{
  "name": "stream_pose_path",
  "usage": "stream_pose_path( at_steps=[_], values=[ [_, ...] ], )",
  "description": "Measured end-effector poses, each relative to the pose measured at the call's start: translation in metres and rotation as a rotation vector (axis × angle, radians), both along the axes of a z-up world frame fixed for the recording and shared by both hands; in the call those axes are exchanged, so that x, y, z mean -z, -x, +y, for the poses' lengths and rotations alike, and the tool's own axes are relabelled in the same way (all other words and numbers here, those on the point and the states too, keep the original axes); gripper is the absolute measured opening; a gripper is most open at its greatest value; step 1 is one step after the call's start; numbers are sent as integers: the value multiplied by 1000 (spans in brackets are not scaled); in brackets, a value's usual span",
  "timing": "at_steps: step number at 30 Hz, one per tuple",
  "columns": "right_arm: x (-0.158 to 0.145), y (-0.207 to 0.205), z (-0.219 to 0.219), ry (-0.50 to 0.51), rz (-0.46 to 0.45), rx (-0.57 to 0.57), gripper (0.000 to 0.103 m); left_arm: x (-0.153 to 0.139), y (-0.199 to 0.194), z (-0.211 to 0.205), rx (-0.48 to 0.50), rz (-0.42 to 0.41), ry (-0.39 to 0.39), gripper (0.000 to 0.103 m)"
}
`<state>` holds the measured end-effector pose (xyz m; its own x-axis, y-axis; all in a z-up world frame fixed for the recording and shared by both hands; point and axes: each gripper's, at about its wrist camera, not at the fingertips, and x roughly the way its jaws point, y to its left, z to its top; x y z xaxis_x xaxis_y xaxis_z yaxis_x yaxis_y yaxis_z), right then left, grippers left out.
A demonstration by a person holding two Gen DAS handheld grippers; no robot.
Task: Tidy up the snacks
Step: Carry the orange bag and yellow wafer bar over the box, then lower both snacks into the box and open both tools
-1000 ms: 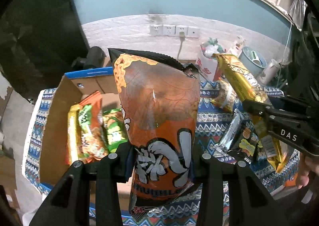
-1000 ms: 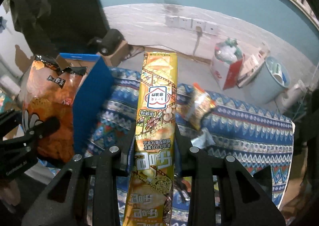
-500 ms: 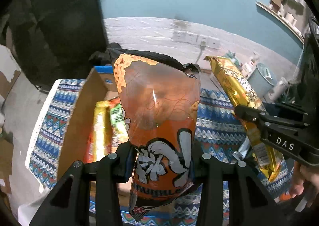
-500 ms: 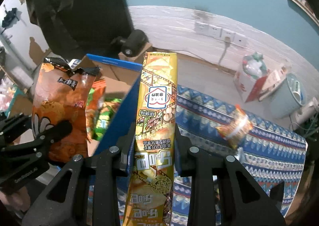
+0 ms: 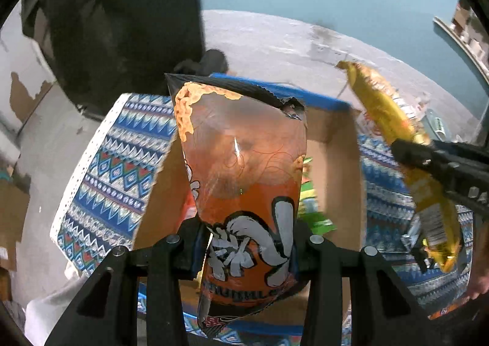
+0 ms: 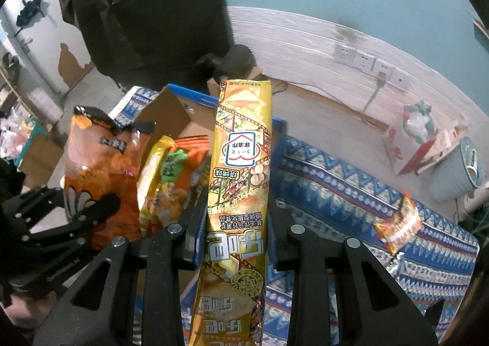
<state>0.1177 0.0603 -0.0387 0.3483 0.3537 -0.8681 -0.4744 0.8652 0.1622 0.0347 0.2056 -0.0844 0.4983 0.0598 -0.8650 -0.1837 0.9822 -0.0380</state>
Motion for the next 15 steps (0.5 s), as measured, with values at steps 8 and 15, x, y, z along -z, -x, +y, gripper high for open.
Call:
stream_pose_path(
  at_steps=[8,15],
  values=[
    [17,-6,32,-9,49,-29,29,22,-3,29,-69,60,21,43],
    [27,-11,45,-17,78,-28,29,22,0,33,-83,72,-22,64]
  ],
)
